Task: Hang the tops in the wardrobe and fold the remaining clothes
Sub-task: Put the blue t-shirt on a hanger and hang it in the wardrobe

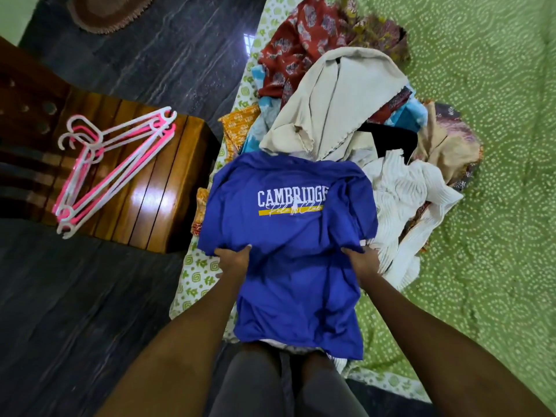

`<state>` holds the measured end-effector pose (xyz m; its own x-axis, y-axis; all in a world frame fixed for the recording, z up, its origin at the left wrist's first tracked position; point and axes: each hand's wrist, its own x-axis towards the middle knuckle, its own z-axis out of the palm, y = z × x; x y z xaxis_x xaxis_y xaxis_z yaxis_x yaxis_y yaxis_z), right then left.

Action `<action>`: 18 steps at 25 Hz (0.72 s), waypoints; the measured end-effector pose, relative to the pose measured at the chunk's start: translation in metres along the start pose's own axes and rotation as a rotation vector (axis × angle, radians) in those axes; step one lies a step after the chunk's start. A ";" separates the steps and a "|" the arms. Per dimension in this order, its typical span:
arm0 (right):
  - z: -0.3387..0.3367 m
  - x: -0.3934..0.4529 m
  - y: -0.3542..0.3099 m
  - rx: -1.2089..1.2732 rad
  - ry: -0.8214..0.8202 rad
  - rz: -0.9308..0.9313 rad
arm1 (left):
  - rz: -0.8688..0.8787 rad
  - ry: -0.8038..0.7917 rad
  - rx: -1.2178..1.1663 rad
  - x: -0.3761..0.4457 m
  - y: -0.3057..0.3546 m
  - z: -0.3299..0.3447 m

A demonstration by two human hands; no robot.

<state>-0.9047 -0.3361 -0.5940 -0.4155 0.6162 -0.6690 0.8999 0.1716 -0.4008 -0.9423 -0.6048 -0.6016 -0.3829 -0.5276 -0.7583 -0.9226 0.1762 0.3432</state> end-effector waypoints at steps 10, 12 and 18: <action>-0.038 -0.014 0.083 -0.598 -0.376 0.080 | 0.171 -0.582 0.871 -0.009 -0.064 -0.045; -0.051 -0.016 0.092 -0.871 -0.452 0.102 | 0.070 -0.613 1.179 -0.007 -0.066 -0.057; -0.036 -0.012 0.003 -0.458 0.106 -0.383 | 0.485 -0.060 0.932 -0.011 -0.005 -0.047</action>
<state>-0.8925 -0.3154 -0.5644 -0.7267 0.5146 -0.4551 0.6642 0.6953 -0.2746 -0.9309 -0.6387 -0.5688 -0.6992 -0.1922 -0.6886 -0.3315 0.9405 0.0742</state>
